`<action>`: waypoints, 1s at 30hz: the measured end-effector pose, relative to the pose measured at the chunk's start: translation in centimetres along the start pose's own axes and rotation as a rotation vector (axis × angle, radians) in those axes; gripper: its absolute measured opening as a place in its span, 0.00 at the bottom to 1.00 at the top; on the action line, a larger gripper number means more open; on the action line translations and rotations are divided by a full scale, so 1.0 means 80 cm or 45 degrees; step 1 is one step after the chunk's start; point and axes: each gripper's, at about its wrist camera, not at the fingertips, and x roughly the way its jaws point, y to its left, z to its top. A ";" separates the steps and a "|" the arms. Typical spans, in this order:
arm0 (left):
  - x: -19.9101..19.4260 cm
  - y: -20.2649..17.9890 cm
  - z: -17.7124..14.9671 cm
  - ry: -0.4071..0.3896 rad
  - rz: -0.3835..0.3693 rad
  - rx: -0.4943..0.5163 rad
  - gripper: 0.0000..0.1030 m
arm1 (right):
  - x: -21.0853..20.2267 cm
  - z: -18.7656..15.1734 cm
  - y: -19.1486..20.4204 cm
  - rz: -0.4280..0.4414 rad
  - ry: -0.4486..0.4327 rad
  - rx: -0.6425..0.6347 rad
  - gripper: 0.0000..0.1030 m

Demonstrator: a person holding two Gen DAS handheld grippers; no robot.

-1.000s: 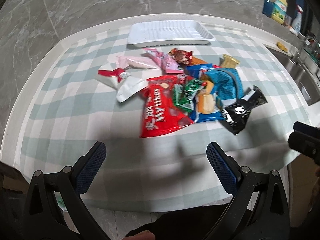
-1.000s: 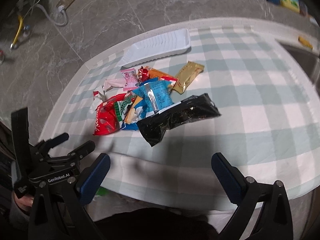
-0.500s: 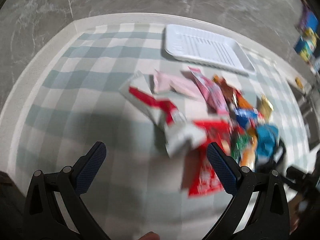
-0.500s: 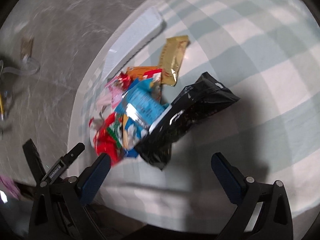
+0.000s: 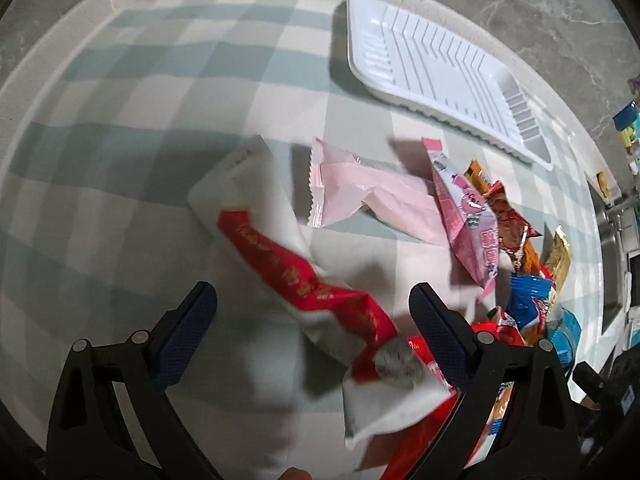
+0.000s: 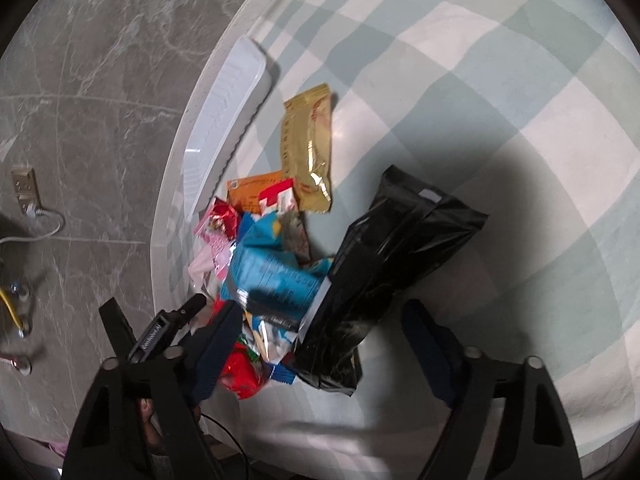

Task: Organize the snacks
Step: 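Grasp the white-red wrapper with the left tool while the right tool grasps the black bag, then carry both packets into the white tray and open both tools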

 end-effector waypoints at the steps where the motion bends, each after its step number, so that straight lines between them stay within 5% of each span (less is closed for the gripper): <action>1: 0.000 -0.003 -0.003 -0.020 0.020 0.014 0.93 | 0.000 0.001 -0.001 -0.012 0.002 0.002 0.69; 6: 0.014 -0.015 -0.001 -0.027 0.079 0.084 0.93 | -0.001 0.002 -0.016 -0.012 -0.003 0.067 0.44; 14: 0.021 -0.036 -0.010 -0.020 0.142 0.180 0.89 | -0.003 0.001 -0.025 0.013 0.004 0.103 0.33; 17: 0.014 -0.030 -0.012 -0.045 0.184 0.166 0.68 | -0.004 0.002 -0.025 0.008 0.009 0.090 0.33; 19: 0.006 -0.020 -0.012 -0.065 0.179 0.153 0.39 | -0.002 0.003 -0.022 0.002 0.011 0.083 0.33; 22: 0.004 -0.012 -0.006 -0.054 0.168 0.136 0.22 | -0.002 0.004 -0.020 0.001 0.013 0.074 0.33; 30: -0.023 0.027 -0.007 -0.079 0.006 0.079 0.20 | -0.004 0.006 -0.017 -0.024 0.035 0.026 0.32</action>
